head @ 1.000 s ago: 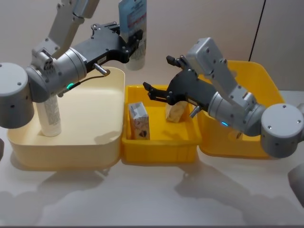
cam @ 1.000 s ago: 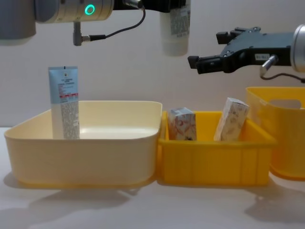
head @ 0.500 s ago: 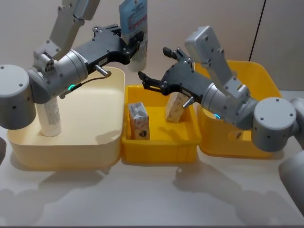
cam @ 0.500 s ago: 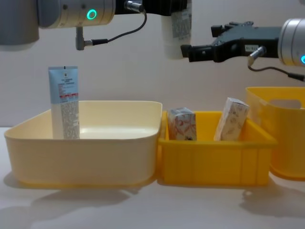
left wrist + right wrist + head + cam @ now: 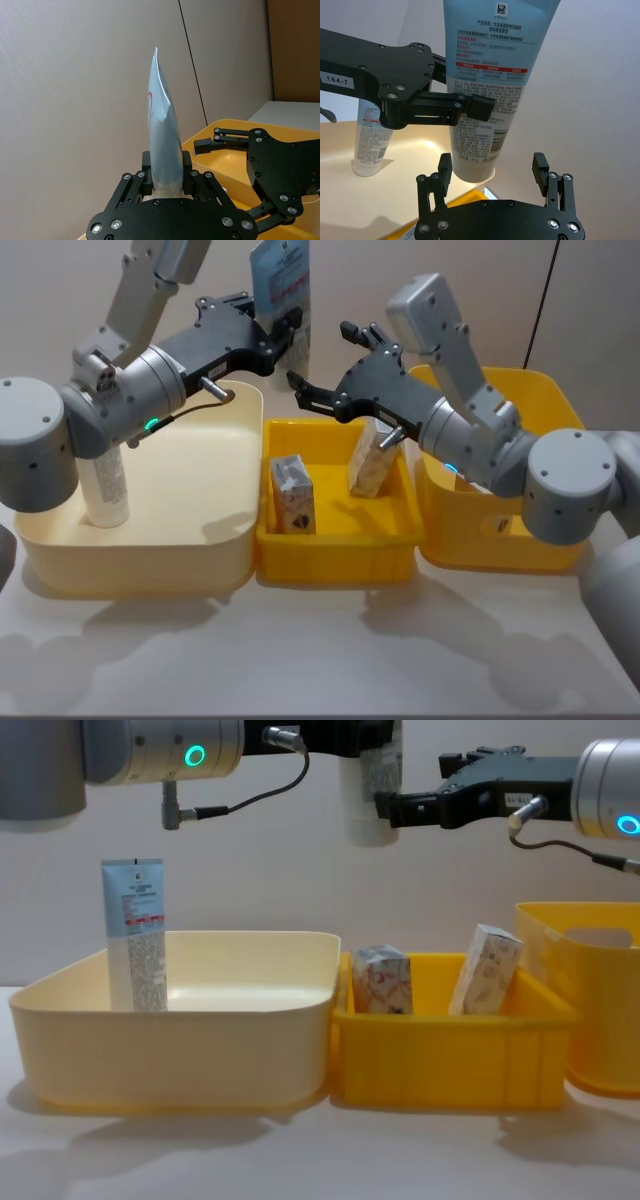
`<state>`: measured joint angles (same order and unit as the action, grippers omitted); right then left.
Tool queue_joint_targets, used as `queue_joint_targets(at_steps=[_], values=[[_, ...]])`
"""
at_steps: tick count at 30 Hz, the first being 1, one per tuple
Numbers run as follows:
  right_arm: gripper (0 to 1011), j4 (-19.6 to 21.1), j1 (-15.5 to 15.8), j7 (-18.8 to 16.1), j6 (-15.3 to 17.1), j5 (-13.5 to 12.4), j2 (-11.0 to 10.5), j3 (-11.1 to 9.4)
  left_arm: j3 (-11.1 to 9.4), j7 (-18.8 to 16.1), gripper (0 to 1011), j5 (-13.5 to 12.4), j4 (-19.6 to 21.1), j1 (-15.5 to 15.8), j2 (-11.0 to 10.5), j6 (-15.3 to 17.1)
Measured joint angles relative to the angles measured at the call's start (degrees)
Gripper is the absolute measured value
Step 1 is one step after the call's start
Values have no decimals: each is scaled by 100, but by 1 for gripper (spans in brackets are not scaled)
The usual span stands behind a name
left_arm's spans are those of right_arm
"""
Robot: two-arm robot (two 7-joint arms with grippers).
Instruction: Bimanual collaborative sorting of washing and personal care products
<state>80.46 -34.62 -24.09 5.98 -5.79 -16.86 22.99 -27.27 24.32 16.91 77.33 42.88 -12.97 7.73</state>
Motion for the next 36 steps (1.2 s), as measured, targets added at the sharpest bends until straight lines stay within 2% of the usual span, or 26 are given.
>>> queue_joint_targets(at_steps=[18,36], values=[[1001,-304,-202,88,339,-78,147,115,9,-3,317,-12,-78,47,30,-34],[1001,-549,-392,126,370,-138,361,193,23,0,316,-11,3,15,-4,-34]])
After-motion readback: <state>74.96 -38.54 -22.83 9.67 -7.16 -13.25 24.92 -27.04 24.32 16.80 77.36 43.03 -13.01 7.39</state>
